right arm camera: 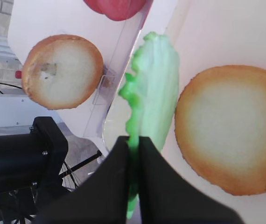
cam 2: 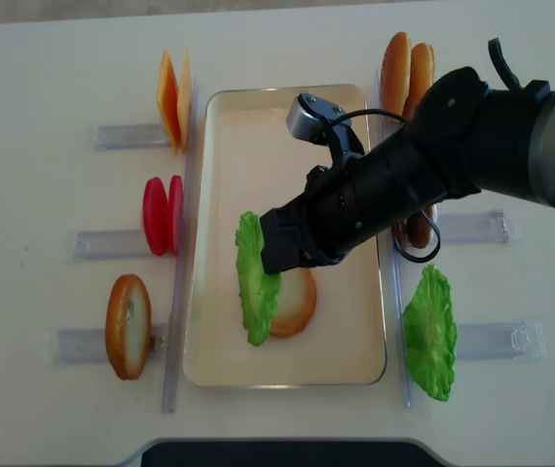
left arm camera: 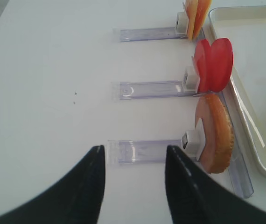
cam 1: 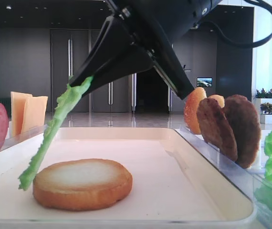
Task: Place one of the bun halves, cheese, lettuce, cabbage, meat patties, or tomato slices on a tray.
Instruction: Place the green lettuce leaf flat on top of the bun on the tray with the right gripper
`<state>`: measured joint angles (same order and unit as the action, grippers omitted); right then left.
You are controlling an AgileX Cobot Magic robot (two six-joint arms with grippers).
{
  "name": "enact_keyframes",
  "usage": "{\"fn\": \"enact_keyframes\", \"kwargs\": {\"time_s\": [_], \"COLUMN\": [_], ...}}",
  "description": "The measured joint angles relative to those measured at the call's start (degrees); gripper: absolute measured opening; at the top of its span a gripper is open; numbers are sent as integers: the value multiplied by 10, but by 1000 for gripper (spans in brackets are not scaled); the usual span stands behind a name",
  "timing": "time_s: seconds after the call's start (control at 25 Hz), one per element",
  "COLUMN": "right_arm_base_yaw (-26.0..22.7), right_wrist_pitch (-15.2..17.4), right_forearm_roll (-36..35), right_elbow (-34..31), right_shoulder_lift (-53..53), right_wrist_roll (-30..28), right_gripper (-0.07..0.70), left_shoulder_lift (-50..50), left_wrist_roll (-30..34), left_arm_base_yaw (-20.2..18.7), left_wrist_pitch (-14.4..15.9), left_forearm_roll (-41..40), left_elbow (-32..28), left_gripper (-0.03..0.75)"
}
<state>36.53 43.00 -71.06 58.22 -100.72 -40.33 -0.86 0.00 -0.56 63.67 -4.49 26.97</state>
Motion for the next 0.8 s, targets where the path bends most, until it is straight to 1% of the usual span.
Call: {"fn": "enact_keyframes", "kwargs": {"time_s": [0.12, 0.44, 0.56, 0.8], "right_arm_base_yaw": [-1, -1, -1, -1], "right_wrist_pitch": [1, 1, -4, -11], "right_forearm_roll": [15, 24, 26, 68], "right_elbow": [0, 0, 0, 0], "right_shoulder_lift": [0, 0, 0, 0], "right_wrist_roll": [0, 0, 0, 0], "right_gripper": [39, 39, 39, 39], "left_shoulder_lift": [0, 0, 0, 0], "left_wrist_roll": [0, 0, 0, 0], "left_arm_base_yaw": [0, 0, 0, 0], "left_wrist_pitch": [0, 0, 0, 0], "left_forearm_roll": [0, -1, -1, -1], "left_elbow": [0, 0, 0, 0], "left_gripper": [327, 327, 327, 327]}}
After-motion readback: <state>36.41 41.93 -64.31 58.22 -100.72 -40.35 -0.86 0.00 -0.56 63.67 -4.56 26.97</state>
